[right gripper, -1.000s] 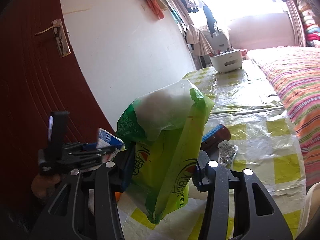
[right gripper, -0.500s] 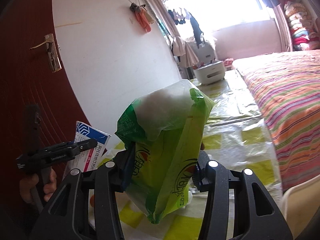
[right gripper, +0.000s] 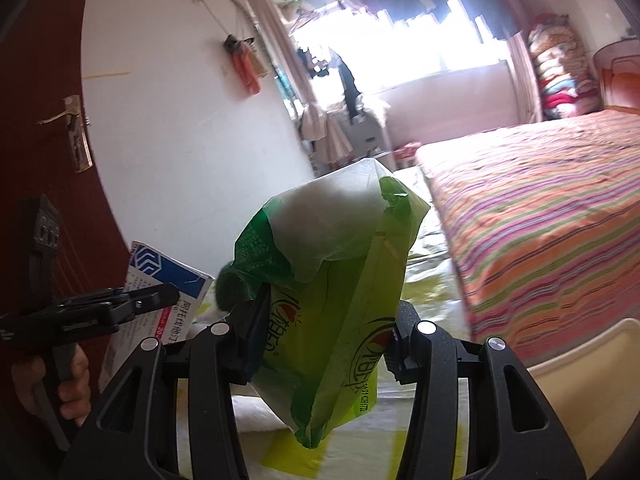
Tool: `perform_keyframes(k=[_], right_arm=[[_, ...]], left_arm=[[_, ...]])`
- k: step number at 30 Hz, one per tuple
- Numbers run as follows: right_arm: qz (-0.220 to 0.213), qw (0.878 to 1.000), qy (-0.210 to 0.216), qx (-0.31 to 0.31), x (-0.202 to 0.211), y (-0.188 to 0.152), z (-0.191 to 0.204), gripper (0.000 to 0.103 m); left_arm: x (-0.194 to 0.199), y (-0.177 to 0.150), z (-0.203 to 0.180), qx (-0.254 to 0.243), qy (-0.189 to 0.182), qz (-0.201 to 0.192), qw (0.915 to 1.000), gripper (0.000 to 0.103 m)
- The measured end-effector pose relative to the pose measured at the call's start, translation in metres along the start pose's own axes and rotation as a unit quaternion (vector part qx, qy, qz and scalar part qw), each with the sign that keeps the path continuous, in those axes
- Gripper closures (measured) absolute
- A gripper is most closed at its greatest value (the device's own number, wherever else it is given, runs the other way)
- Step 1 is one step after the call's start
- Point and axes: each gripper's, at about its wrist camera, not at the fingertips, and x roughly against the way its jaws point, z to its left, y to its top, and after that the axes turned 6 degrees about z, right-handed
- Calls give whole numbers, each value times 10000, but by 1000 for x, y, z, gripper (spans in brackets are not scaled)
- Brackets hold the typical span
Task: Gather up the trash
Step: 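Carry the green bag over the cream bin with the right tool while the left tool holds the medicine box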
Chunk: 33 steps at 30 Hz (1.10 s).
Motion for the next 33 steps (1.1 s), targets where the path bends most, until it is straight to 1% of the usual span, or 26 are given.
perform_keyframes(k=[5, 10, 15, 22, 25, 27, 29, 30, 32, 33], right_arm=[[-236, 9985, -492, -67, 20, -2, -16, 57], [-509, 9931, -1047, -172, 43, -6, -33, 56], [-719, 9833, -1660, -221, 62, -11, -49, 56], [-981, 9661, -2368, -322, 87, -22, -66, 54], [-1037, 9586, -2623, -392, 93, -25, -72, 50], [-1032, 9564, -2684, -521, 95, -28, -77, 44], [-1044, 9541, -2729, -649, 99, -29, -84, 43], [-1052, 9540, -2719, -705, 101, -31, -85, 37], [-1080, 9510, -2788, -793, 104, -33, -89, 28], [-1102, 9507, -2777, -830, 105, -33, -90, 27]], left_arm=[[-2, 6, -28, -167, -344, -7, 9993, 58], [-7, 10, -57, -321, -718, 13, 9969, 58], [-11, 9, -85, -501, -1006, 64, 9936, 57], [-16, 10, -116, -649, -1356, 119, 9886, 57], [-19, 10, -126, -719, -1465, 148, 9865, 57], [-21, 9, -132, -769, -1527, 178, 9851, 57], [-23, 9, -137, -789, -1569, 206, 9842, 57], [-25, 9, -140, -808, -1599, 224, 9836, 57], [-26, 9, -143, -818, -1627, 243, 9830, 57], [-27, 9, -145, -823, -1647, 255, 9826, 57]])
